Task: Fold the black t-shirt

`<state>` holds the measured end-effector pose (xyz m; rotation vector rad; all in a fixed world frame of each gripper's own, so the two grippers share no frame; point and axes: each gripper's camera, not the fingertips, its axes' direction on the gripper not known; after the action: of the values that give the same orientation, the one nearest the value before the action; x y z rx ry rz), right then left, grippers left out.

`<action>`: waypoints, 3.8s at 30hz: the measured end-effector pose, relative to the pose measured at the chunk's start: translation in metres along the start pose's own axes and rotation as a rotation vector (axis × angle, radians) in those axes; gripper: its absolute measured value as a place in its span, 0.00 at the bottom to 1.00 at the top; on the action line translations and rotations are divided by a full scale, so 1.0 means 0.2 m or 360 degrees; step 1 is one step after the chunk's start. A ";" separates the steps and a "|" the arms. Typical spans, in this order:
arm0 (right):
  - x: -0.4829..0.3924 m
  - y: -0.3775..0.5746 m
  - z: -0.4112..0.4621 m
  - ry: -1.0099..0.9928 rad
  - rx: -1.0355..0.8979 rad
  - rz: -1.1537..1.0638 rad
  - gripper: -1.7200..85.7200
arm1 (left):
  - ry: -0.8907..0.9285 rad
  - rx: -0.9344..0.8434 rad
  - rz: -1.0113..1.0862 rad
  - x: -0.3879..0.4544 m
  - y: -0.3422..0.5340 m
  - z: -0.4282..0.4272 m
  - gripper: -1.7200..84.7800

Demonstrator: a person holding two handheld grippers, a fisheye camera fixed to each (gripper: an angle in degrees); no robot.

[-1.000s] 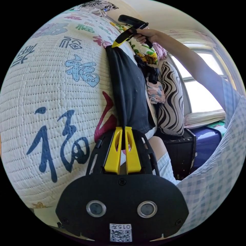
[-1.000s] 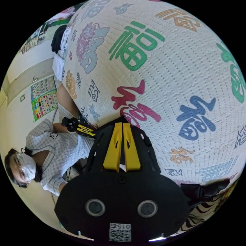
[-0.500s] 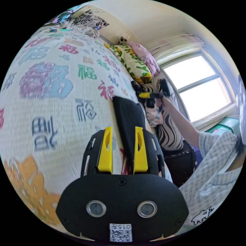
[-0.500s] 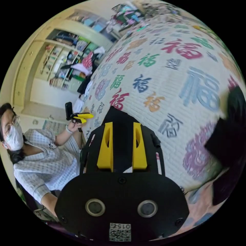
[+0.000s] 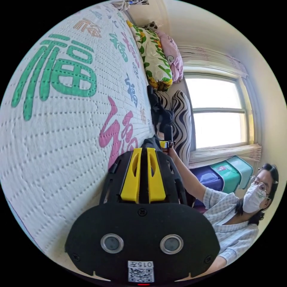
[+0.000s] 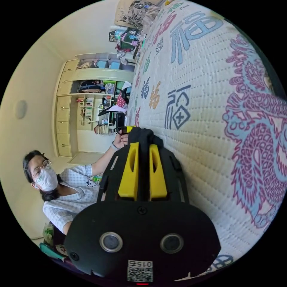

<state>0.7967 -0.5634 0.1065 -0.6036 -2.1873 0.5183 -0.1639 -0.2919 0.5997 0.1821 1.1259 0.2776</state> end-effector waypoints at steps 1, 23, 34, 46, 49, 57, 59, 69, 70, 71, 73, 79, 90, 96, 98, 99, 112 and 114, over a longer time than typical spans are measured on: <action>0.01 0.02 -0.01 0.0002 0.0007 0.0003 0.08 | -0.0013 -0.0010 0.0016 0.01 0.01 0.01 0.04; -0.76 1.63 0.34 0.0911 -0.0189 -0.1217 0.03 | -0.0534 -0.0327 0.1738 1.36 1.40 0.45 0.02; -0.54 1.97 0.79 0.1097 -0.0633 -0.0971 0.05 | -0.0766 -0.0694 0.1535 1.17 1.87 0.96 0.02; -0.58 1.93 0.55 0.0940 -0.0190 -0.0450 0.07 | -0.0692 -0.0328 0.0908 1.16 1.56 0.84 0.09; -0.52 1.82 0.70 0.0881 -0.0352 -0.0439 0.03 | -0.0870 -0.0442 0.0759 0.99 1.48 0.96 0.06; -0.34 1.74 0.55 0.0679 -0.0310 -0.0150 0.03 | -0.0675 -0.0297 0.0447 0.90 1.25 0.67 0.09; -0.35 1.69 0.40 0.0660 -0.0140 -0.0098 0.07 | -0.0624 -0.0145 0.0354 0.89 1.13 0.53 0.12; -0.06 1.15 0.29 0.0511 -0.0101 0.0092 0.09 | -0.0481 -0.0251 0.0100 0.59 0.59 0.59 0.08; -0.06 1.13 0.30 0.0518 -0.0110 0.0092 0.07 | -0.0453 -0.0202 0.0068 0.58 0.59 0.55 0.06; -0.06 1.12 0.29 0.0554 -0.0090 0.0087 0.05 | -0.0424 -0.0167 0.0043 0.57 0.60 0.51 0.06; -0.05 1.12 0.25 0.0535 -0.0027 0.0089 0.04 | -0.0303 -0.0034 -0.0049 0.52 0.65 0.35 0.04; 0.06 1.09 0.20 0.0468 0.0091 0.0143 0.04 | -0.0311 0.0097 -0.0116 0.43 0.69 0.25 0.05; -0.13 1.18 0.33 0.0637 -0.0170 -0.0216 0.02 | -0.0511 -0.0256 0.0322 1.04 0.85 0.21 0.08; 0.17 1.10 0.46 0.0683 -0.0285 -0.0091 0.02 | -0.0582 -0.0260 0.0225 0.93 0.88 0.16 0.02; 0.18 1.11 0.43 0.0726 -0.0277 -0.0097 0.02 | -0.0630 -0.0279 0.0224 0.98 0.88 0.08 0.02; 0.19 1.11 0.39 0.0733 -0.0269 -0.0096 0.02 | -0.0678 -0.0279 0.0233 1.01 0.88 0.00 0.02; 0.82 0.87 0.12 -0.0059 0.0052 0.0041 0.19 | -0.0081 -0.0156 0.0059 0.98 0.57 -0.54 0.19; 0.89 0.74 0.24 -0.0129 -0.0052 0.0001 0.18 | 0.0005 -0.0187 0.0068 1.03 0.52 -0.48 0.19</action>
<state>0.6941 -0.3505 0.1021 -0.6105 -2.2759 0.5165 -0.1812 -0.1295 0.4114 0.1017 1.1066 0.3811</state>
